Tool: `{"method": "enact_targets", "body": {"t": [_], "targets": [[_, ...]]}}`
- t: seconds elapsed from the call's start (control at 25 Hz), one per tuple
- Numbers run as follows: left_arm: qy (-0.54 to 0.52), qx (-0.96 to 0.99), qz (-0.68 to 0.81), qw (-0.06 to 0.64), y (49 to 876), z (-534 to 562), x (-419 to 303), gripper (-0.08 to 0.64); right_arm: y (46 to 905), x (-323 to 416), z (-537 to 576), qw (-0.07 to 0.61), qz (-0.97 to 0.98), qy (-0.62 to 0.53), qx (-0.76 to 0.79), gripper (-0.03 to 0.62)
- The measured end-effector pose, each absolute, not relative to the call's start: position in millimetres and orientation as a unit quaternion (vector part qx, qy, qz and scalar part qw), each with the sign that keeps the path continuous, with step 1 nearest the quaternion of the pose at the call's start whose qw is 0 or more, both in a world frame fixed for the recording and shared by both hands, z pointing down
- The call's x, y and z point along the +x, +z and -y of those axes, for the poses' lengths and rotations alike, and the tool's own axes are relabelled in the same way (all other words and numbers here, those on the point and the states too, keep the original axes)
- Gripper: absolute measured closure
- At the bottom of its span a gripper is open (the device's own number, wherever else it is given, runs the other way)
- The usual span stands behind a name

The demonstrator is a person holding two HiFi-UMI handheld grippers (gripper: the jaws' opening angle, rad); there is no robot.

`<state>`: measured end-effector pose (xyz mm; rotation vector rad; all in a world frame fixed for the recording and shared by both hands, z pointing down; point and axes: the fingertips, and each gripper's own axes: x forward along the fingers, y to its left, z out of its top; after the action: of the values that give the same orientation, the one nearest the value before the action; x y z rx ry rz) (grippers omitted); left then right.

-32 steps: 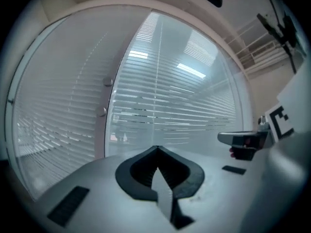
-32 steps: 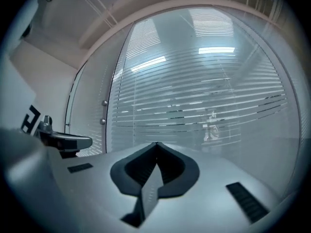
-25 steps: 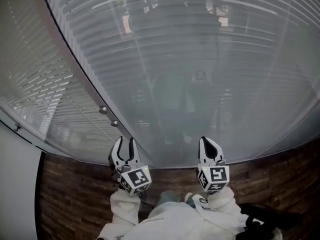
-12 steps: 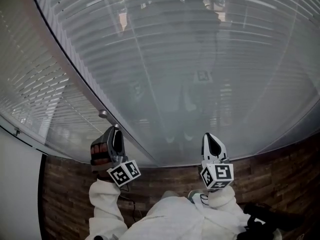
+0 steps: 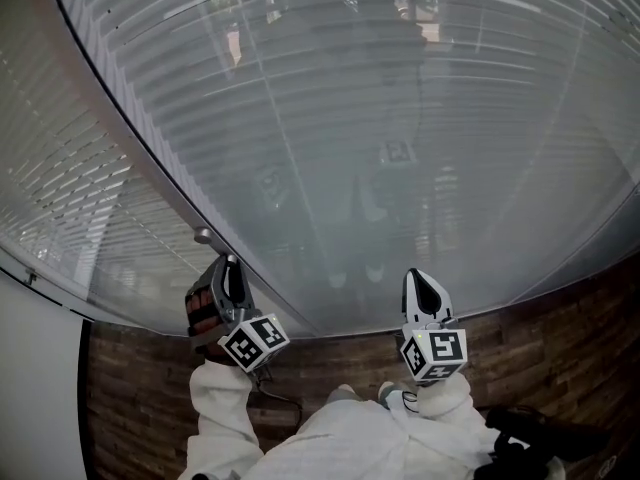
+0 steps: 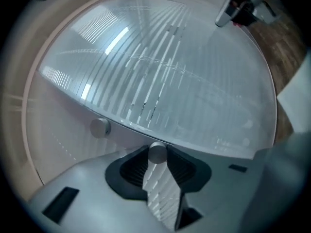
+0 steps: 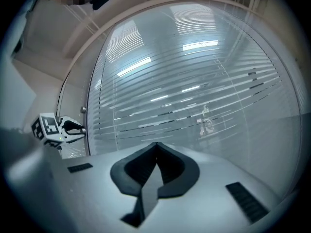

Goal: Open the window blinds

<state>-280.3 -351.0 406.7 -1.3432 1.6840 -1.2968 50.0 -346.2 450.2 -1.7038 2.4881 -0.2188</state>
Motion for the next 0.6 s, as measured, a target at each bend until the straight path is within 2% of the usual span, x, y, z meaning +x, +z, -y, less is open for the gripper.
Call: {"method": "enact_targets", "body": {"t": [0.16,0.4,0.6], "targets": [[-0.427,-0.546,-0.678,0.243,406.1,351.7,-284.5,0.437,451.0,58.1,344.1,0.061,-0.815,-0.074,-0.572,0.581],[-0.269,-0.596,-0.748,0.113,403.1,350.5,-289.2,0.439,447.6,65.8,341.5,0.061,-0.811,-0.071,-0.578,0.581],[-0.033,-0.645,-0.759,-0.086,396.3,347.2,-292.5,0.437,445.3,74.9,337.5,0.062,-0.806,-0.071,-0.585,0.581]]}}
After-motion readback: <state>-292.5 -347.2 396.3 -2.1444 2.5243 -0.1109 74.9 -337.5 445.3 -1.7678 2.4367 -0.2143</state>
